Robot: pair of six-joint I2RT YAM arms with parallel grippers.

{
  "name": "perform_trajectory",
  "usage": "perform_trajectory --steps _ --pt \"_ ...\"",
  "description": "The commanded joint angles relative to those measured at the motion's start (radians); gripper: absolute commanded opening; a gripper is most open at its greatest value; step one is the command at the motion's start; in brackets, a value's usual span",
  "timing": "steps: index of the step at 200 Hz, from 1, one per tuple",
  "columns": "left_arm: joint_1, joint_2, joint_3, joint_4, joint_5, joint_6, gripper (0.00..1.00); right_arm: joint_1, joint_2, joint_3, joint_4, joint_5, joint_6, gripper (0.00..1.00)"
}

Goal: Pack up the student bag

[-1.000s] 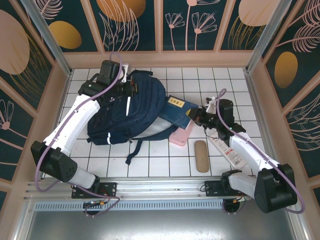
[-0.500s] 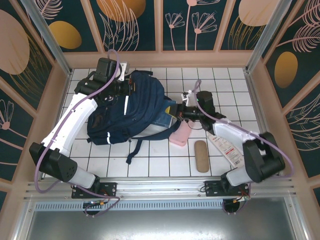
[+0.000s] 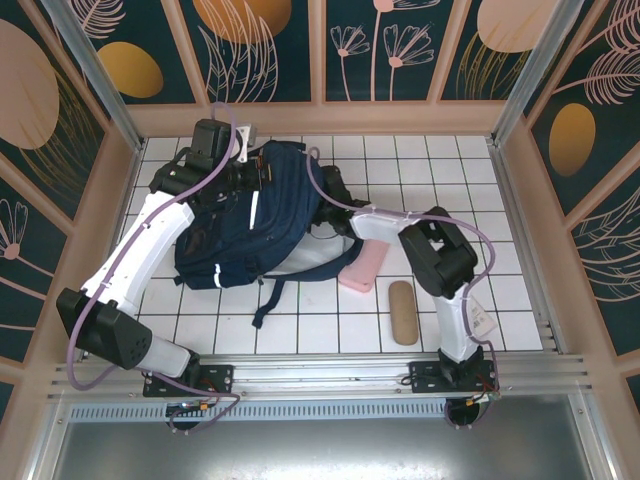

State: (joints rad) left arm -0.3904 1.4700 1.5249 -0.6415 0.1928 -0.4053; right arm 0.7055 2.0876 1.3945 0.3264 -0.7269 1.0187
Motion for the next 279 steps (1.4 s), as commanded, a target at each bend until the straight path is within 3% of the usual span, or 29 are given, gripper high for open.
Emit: perform_trajectory --steps 1,17,43,74,136,164,191,218,250,279 --pt "0.001 -0.077 0.021 0.232 0.015 -0.036 0.0 0.018 0.065 0.098 -0.103 0.11 0.021 0.11" --pt "0.002 -0.076 0.018 0.236 -0.002 -0.051 0.0 0.026 0.101 0.123 -0.094 0.106 0.038 0.21" --pt "0.014 -0.08 0.004 0.244 -0.018 -0.067 0.0 0.033 0.101 0.143 -0.124 0.117 0.006 0.54" --pt "0.039 -0.095 -0.022 0.265 -0.008 -0.089 0.0 0.022 0.0 0.07 -0.142 0.171 -0.066 0.81" --pt "0.063 -0.12 -0.064 0.294 0.005 -0.11 0.0 0.0 -0.164 -0.08 -0.134 0.182 -0.133 0.85" --pt "0.073 -0.126 -0.085 0.31 0.012 -0.132 0.0 -0.029 -0.267 -0.172 -0.171 0.251 -0.148 0.79" --pt "0.075 -0.154 -0.125 0.354 0.026 -0.149 0.0 -0.046 -0.434 -0.314 -0.222 0.394 -0.216 0.73" --pt "0.084 -0.186 -0.184 0.365 -0.028 -0.173 0.0 -0.067 -0.624 -0.405 -0.397 0.568 -0.285 0.75" --pt "0.148 -0.247 -0.307 0.405 -0.101 -0.277 0.0 -0.094 -0.734 -0.391 -0.707 0.798 -0.339 0.8" --pt "0.223 -0.304 -0.444 0.486 -0.116 -0.352 0.0 -0.148 -0.78 -0.436 -0.83 0.842 -0.34 0.86"
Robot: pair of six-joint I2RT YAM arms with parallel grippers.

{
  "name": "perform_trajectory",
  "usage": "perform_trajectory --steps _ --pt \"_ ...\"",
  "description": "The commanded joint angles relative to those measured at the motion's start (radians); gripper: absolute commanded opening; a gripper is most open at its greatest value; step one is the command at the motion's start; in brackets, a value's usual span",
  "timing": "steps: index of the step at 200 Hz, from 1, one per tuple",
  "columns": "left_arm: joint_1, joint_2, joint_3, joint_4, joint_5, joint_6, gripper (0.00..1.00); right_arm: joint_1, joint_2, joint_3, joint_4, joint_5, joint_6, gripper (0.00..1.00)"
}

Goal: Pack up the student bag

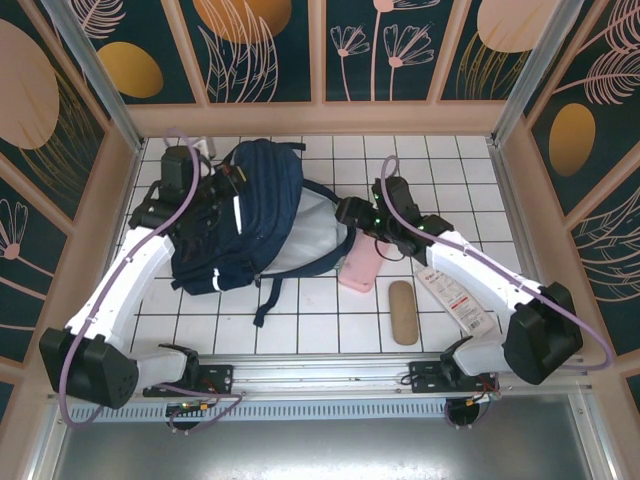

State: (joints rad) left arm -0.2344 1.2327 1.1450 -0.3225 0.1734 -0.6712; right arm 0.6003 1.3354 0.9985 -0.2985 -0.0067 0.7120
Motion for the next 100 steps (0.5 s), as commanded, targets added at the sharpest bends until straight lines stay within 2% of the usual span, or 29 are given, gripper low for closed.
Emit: perform_trajectory --steps 1,30,43,67,100 --pt "0.068 -0.068 -0.067 0.169 -0.096 -0.086 0.0 -0.045 -0.029 -0.044 -0.204 0.116 -0.033 0.86" --pt "0.069 -0.007 -0.102 0.203 0.021 -0.077 0.0 -0.141 -0.035 -0.138 -0.151 -0.028 -0.007 0.88" --pt "0.069 -0.004 -0.137 0.227 0.027 -0.082 0.0 -0.141 -0.006 -0.13 -0.157 -0.028 0.011 0.92" --pt "0.069 -0.023 -0.204 0.247 -0.02 -0.084 0.0 -0.135 0.071 -0.086 -0.169 -0.043 0.048 0.94" --pt "0.069 -0.01 -0.215 0.267 0.029 -0.082 0.0 -0.088 0.193 -0.005 -0.192 -0.011 0.077 0.93"
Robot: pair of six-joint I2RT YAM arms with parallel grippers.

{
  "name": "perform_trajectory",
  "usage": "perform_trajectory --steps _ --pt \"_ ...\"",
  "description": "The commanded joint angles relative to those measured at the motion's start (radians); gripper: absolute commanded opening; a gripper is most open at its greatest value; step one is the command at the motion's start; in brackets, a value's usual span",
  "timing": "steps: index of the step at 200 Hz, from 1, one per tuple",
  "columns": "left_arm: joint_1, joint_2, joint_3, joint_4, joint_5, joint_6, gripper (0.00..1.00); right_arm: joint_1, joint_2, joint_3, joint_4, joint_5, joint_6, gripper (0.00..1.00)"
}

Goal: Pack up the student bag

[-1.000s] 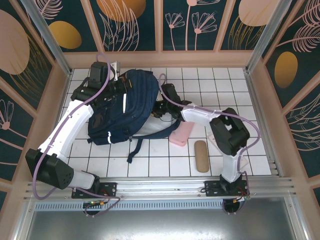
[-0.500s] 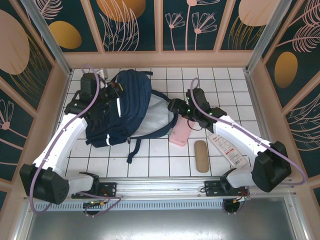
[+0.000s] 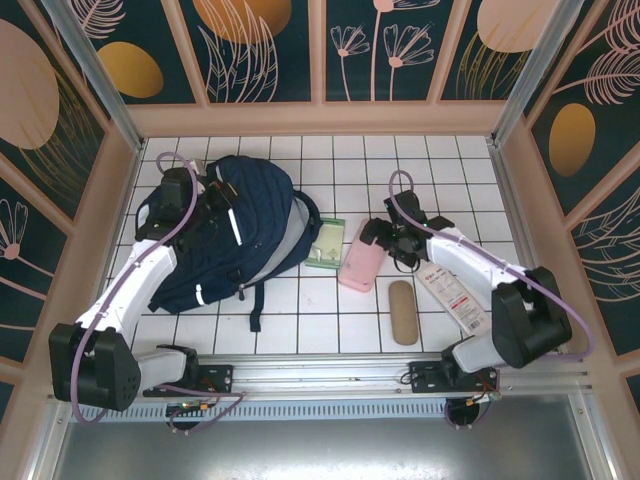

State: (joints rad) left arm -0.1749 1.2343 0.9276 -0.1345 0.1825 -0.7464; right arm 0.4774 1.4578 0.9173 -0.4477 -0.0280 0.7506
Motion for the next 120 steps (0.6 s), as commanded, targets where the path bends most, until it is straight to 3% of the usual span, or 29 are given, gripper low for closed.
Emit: perform_trajectory --steps 1,42,56,82,120 --pt "0.009 -0.012 0.003 0.078 0.02 -0.008 0.0 0.036 0.076 0.081 -0.046 0.013 0.039 0.93" --pt "0.009 -0.078 0.019 -0.001 -0.175 0.022 0.0 0.059 0.156 0.176 -0.061 0.048 0.014 0.87" --pt "0.009 -0.094 0.016 -0.024 -0.235 0.016 0.0 0.062 0.187 0.222 -0.048 -0.032 -0.043 0.83" --pt "0.009 -0.098 0.039 -0.132 -0.444 -0.016 0.0 0.088 0.256 0.314 -0.038 -0.102 -0.081 0.81" --pt "0.009 -0.049 0.061 -0.107 -0.373 -0.006 0.0 0.107 0.403 0.43 -0.03 -0.168 -0.077 0.79"
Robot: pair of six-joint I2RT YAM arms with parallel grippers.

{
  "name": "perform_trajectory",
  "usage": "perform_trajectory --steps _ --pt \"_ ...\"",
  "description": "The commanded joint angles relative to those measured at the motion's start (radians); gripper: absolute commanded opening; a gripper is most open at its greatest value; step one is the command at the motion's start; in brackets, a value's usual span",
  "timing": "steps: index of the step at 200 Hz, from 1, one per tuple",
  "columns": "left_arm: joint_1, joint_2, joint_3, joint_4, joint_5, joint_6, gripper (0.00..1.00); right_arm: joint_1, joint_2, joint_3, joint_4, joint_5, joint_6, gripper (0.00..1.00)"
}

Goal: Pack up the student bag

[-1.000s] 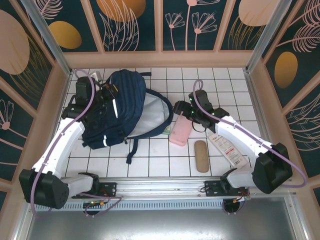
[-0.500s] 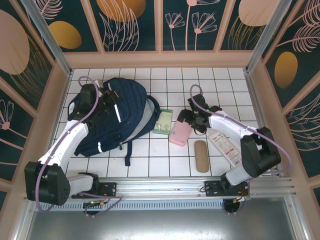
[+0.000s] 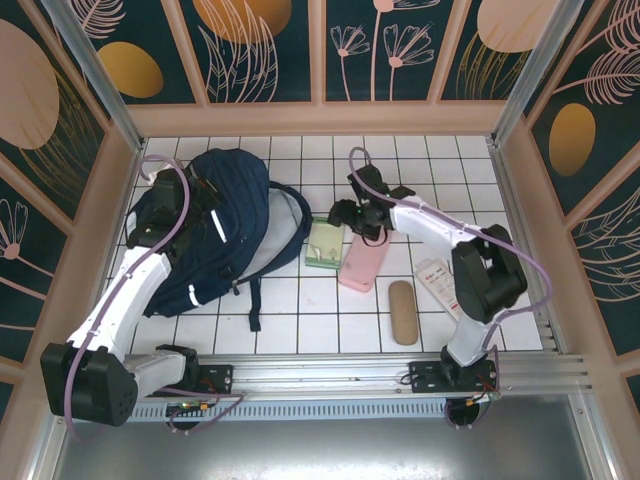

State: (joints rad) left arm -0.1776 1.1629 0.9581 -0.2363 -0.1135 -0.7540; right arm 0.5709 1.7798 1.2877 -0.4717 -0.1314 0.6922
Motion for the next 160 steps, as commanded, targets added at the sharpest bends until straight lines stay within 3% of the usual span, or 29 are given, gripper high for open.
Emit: perform_trajectory --steps 1,6,28,46,66,86,117,160 --pt "0.012 0.024 0.03 -0.003 -0.074 0.003 0.0 0.014 0.085 0.063 -0.006 -0.065 -0.018 0.79" --pt "0.012 0.032 0.029 0.005 -0.051 0.003 0.02 0.012 0.101 0.072 -0.002 -0.07 -0.019 0.79" --pt "0.012 0.073 0.032 0.028 0.062 0.014 0.38 0.006 0.166 0.136 -0.007 -0.062 -0.025 0.79" --pt "0.011 0.102 0.034 0.046 0.168 0.02 0.53 -0.002 0.222 0.222 -0.034 -0.022 -0.078 0.79" --pt "-0.018 0.115 0.021 0.07 0.282 0.005 0.57 -0.015 0.261 0.283 -0.024 -0.001 -0.157 0.79" --pt "-0.124 0.109 0.021 0.057 0.277 0.023 0.59 -0.017 0.29 0.308 0.019 -0.017 -0.198 0.79" --pt "-0.254 0.073 -0.133 0.177 0.384 -0.081 0.59 -0.091 0.372 0.376 0.051 -0.16 -0.24 0.8" --pt "-0.405 0.078 -0.306 0.292 0.424 -0.173 0.59 -0.106 0.47 0.466 0.028 -0.315 -0.309 0.79"
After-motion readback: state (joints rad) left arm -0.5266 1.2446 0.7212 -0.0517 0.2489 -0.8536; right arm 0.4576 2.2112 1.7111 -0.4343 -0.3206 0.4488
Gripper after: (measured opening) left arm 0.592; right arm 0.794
